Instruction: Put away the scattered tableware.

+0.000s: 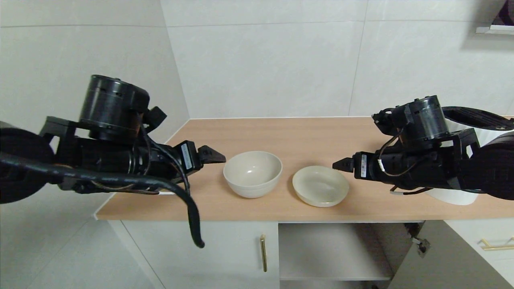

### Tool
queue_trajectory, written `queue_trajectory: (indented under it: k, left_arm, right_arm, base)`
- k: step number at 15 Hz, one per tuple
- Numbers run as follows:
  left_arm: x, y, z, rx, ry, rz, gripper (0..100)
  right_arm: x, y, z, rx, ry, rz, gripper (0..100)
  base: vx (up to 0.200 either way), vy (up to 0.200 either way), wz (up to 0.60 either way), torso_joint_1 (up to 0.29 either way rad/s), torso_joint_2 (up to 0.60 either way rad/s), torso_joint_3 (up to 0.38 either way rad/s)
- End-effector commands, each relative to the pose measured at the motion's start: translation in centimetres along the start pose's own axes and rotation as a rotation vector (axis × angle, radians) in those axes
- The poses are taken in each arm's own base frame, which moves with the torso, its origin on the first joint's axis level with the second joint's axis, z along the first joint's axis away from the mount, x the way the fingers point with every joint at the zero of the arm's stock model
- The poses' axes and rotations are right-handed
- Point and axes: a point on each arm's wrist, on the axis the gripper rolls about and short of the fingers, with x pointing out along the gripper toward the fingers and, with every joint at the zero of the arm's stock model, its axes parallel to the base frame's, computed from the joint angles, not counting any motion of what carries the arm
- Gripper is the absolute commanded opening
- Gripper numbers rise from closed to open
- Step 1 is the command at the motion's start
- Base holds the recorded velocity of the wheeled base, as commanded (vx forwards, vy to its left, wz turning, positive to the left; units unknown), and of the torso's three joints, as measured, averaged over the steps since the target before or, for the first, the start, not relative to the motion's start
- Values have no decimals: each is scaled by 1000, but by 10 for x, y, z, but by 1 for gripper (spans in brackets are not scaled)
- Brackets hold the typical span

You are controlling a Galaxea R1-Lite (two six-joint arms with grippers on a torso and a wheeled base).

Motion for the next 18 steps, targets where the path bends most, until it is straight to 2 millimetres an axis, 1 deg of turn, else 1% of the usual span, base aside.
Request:
queue_trajectory:
  k: [1, 2, 3, 6, 8, 9, 13, 14, 18]
  left_arm:
    - [31, -4, -3, -21, 50, 31, 100]
    - [34, -8, -3, -38, 53, 26, 100]
    - [39, -7, -5, -46, 63, 33, 100]
    - [66, -2, -10, -71, 112, 76, 100]
    - [77, 0, -12, -86, 126, 90, 100]
    - [80, 1, -13, -95, 130, 97, 100]
    - [81, 1, -12, -98, 128, 98, 100]
    - [81, 1, -12, -98, 128, 98, 0]
    - [77, 1, -9, -101, 116, 95, 0]
  right_arm:
    - [3, -1, -2, 0, 8, -6, 100]
    - [3, 0, -2, -1, 8, -4, 100]
    - [4, -1, -2, -1, 12, -7, 100]
    - [6, -1, -3, -1, 15, -9, 100]
    - [9, -1, -5, -3, 23, -12, 100]
    - [10, -1, -5, -3, 23, -12, 100]
    - [9, -1, -5, -3, 23, -12, 100]
    - [9, -1, -5, -4, 24, -11, 100]
    - [9, -1, -5, -3, 23, -12, 100]
  base:
    - [0, 0, 0, 0, 0, 0]
    - [0, 0, 0, 0, 0, 0]
    - [0, 0, 0, 0, 0, 0]
    - [0, 0, 0, 0, 0, 0]
    - [0, 0, 0, 0, 0, 0]
    - [0, 0, 0, 0, 0, 0]
    - [0, 0, 0, 0, 0, 0]
    - [0, 0, 0, 0, 0, 0]
    - [0, 0, 0, 0, 0, 0]
